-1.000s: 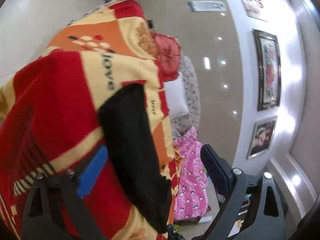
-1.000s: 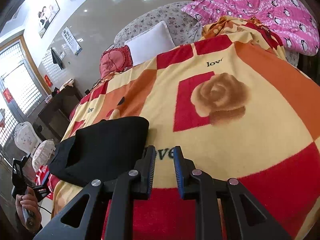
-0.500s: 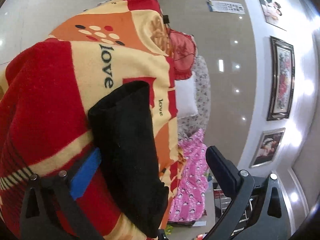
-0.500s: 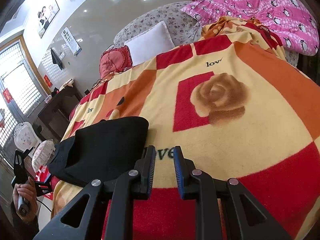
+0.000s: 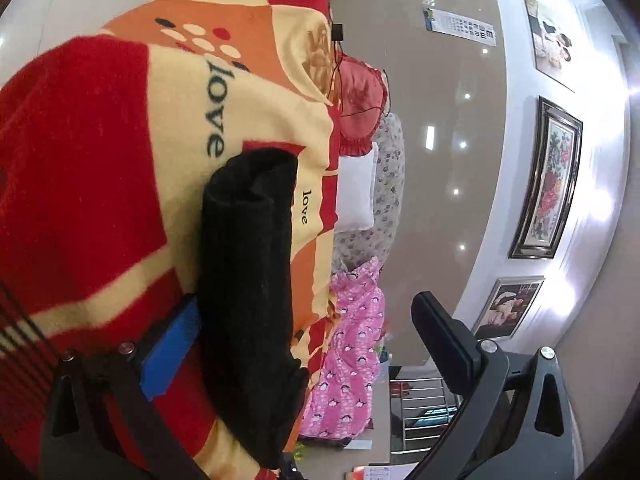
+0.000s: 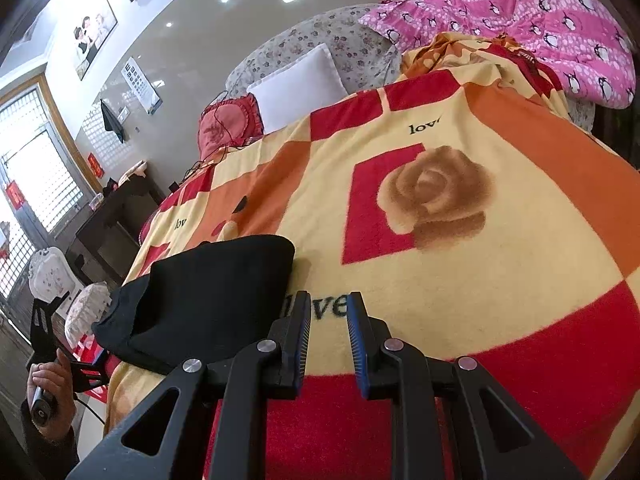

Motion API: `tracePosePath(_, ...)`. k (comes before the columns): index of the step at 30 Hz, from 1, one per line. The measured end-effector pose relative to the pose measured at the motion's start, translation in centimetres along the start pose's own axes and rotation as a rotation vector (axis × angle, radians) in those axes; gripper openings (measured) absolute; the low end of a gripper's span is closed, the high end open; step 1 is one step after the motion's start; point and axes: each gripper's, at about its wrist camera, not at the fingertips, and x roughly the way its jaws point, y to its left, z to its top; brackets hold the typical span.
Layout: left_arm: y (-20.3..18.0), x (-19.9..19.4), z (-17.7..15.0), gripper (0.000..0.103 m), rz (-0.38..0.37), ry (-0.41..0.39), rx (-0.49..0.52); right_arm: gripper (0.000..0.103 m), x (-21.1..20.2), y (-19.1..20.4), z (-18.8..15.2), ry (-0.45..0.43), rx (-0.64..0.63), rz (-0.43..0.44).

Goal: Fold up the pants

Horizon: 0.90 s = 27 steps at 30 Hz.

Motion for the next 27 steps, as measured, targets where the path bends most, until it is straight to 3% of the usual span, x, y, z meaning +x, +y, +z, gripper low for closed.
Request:
tracePosePath(4,-0.6,-1.0,0.1,0.103,-0.008,-0.051,0.041,0.021,0.1,0.2,0.0,0.006,-0.006,0.001)
tracePosePath(8,-0.8,-1.5,0.3,0.103,0.035,-0.101,0.085,0.021,0.2,0.2,0.0,0.008,-0.002,0.002)
tracePosePath(10,-0.8,-1.0,0.1,0.103,0.05,-0.095,0.102,0.021,0.2,0.2,0.0,0.009,0.001,0.003)
tracePosePath(13,-0.9,0.3,-0.9,0.103,0.054,-0.025,0.138,0.021,0.3,0.4,-0.1,0.012,-0.006,-0.001)
tracePosePath(22,-1.5,0.8,-1.3,0.102,0.07,0.003,0.204,0.023,0.3,0.4,0.0,0.012,0.002,0.001)
tracePosePath(26,-2.0,0.8,-1.8,0.086,0.181,-0.021,0.257,0.025,0.3,0.3,-0.1,0.01,0.004,0.001)
tracePosePath(27,-1.9,0.8,-1.8,0.074,0.215,-0.028,0.262,0.025,0.3,0.3,-0.1,0.011,0.006,0.001)
